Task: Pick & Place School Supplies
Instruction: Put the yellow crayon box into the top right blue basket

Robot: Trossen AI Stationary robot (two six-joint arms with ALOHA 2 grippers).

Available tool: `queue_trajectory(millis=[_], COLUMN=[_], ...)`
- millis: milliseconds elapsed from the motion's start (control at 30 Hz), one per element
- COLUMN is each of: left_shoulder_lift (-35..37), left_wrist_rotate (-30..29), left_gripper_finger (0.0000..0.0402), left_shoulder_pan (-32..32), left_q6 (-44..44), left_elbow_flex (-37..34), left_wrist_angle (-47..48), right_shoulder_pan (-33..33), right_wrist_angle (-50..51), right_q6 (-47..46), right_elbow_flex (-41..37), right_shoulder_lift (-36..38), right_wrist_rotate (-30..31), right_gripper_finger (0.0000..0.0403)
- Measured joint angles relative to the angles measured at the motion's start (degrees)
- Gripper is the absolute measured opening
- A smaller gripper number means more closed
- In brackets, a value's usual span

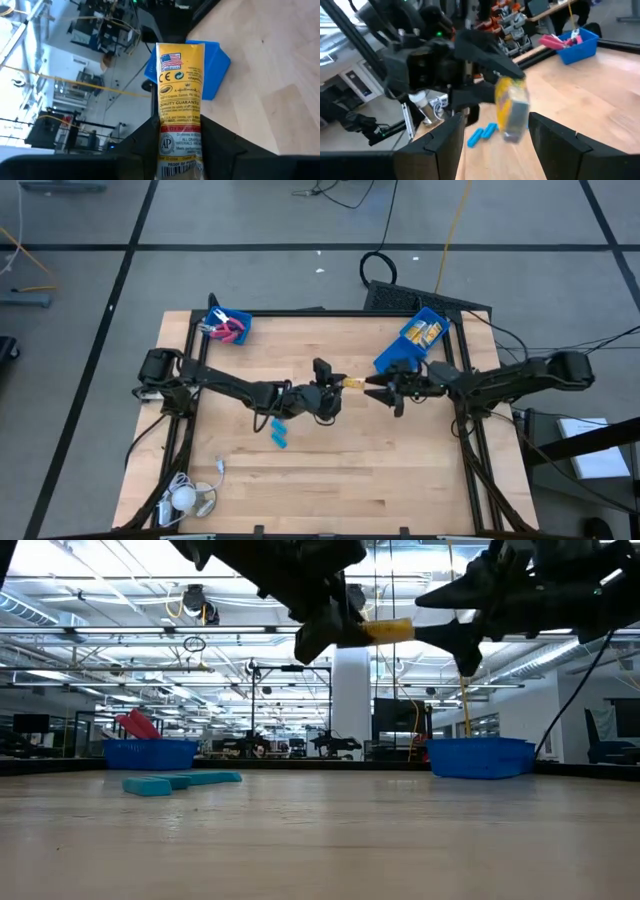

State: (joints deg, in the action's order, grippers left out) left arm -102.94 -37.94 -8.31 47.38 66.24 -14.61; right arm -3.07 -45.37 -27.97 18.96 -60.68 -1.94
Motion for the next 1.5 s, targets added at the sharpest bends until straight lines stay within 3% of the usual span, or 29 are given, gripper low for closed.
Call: queue_trajectory(millis=[233,500,967,1200,1400,1500], left_shoulder_lift=[0.0,0.0,0.0,0.0,0.0,0.0], left_wrist_rotate=[0.5,1.6,1.8,0.7,0.8,1.1], left_gripper_finger=[0.0107,0.0119,0.0117,0.0157,0.0208,0.0230], left_shoulder_pan=[0.4,0.4,1.0,-0.8,-3.6,-4.9], left_q6=[-0.5,-1.0,-1.6,-15.2,-28.0,-29.7], left_elbow_flex=[0.0,0.0,0.0,0.0,0.0,0.0], left_wrist_angle=[0.0,0.0,-0.6,-2.1,-1.0,-0.1], right_shoulder_pan=[-1.8,-3.3,-3.8,-5.4,-5.5,-5.8], right_wrist_angle=[-4.6,-10.3,-11.2,-11.5,-10.9,-10.8], right_q6=[-1.0,-1.4,-1.1,-0.7,2.4,3.3], right_elbow_flex=[1.2,2.2,2.2,2.2,2.2,2.2], right_shoulder_lift=[-6.4,-11.2,-11.8,-11.8,-11.8,-11.8], right_wrist_rotate=[-1.3,-1.3,-5.8,-6.7,-7.1,-5.9], right_gripper_finger=[0.0213,0.0203,0.0080,0.0034,0.0037,0.0037])
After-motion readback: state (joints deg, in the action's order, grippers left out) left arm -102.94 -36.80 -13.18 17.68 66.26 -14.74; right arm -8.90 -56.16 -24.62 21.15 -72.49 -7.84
